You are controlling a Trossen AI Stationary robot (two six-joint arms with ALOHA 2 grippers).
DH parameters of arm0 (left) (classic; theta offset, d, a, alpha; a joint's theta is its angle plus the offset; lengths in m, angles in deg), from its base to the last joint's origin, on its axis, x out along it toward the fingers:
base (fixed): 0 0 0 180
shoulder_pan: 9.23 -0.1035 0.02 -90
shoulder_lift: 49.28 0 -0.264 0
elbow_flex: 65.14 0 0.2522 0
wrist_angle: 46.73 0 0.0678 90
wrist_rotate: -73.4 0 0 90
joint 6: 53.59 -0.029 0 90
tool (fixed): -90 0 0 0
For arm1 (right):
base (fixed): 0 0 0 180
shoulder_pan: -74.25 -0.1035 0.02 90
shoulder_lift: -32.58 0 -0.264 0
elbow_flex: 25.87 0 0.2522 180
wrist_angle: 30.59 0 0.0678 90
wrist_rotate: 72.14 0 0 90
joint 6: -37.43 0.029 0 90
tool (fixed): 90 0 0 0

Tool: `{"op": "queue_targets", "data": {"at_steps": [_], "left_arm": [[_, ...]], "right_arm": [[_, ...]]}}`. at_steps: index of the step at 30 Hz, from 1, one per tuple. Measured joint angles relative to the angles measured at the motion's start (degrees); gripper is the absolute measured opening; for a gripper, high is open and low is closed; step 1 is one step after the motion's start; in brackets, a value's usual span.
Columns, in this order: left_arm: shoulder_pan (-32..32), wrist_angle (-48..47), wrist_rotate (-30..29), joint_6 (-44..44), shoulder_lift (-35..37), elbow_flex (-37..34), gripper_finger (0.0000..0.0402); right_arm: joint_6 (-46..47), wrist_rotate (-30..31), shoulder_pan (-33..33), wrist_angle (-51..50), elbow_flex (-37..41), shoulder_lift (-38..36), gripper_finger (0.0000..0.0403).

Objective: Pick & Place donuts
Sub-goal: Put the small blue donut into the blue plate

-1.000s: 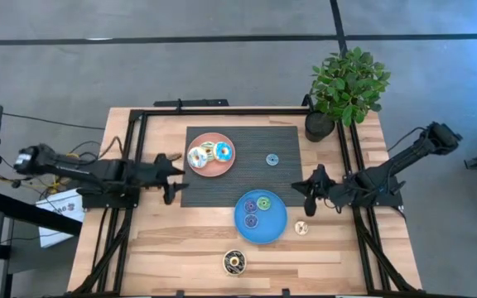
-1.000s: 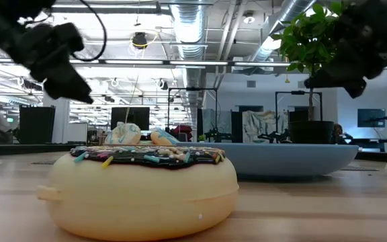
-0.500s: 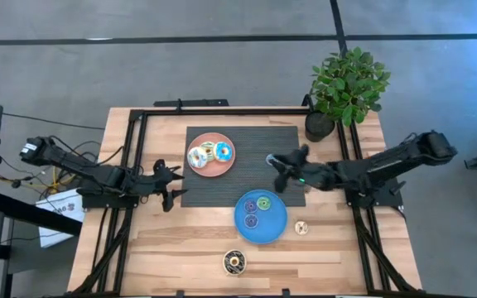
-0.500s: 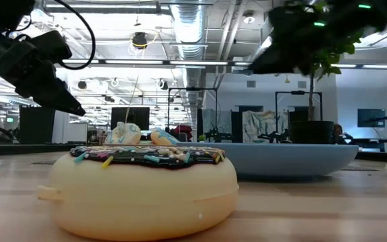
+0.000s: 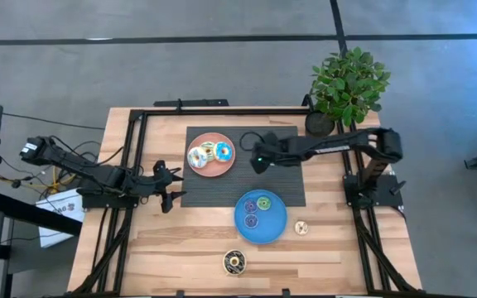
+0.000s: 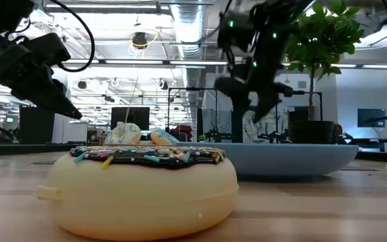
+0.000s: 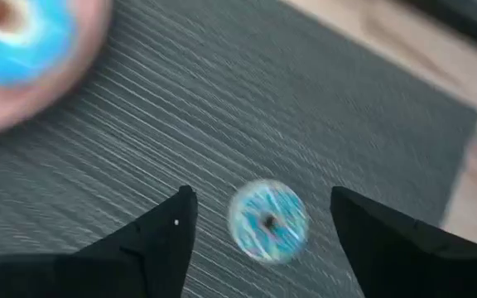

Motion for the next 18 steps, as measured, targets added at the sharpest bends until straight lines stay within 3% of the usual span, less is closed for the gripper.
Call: {"op": "queue_targets", "data": {"at_steps": [6,18], "left_arm": [[-0.02,0.42,-0.02,0.05,0.00,-0.01,0.0249],[-0.02,0.33,0.02,1.08,0.00,0.00,0.0249]], "right_arm": [[8.24,-0.82,1.92,-5.10,0.07,3.46,0.0283],[6.89,-7.06,5.13,-2.51,0.14,7.71,0.0283]]}}
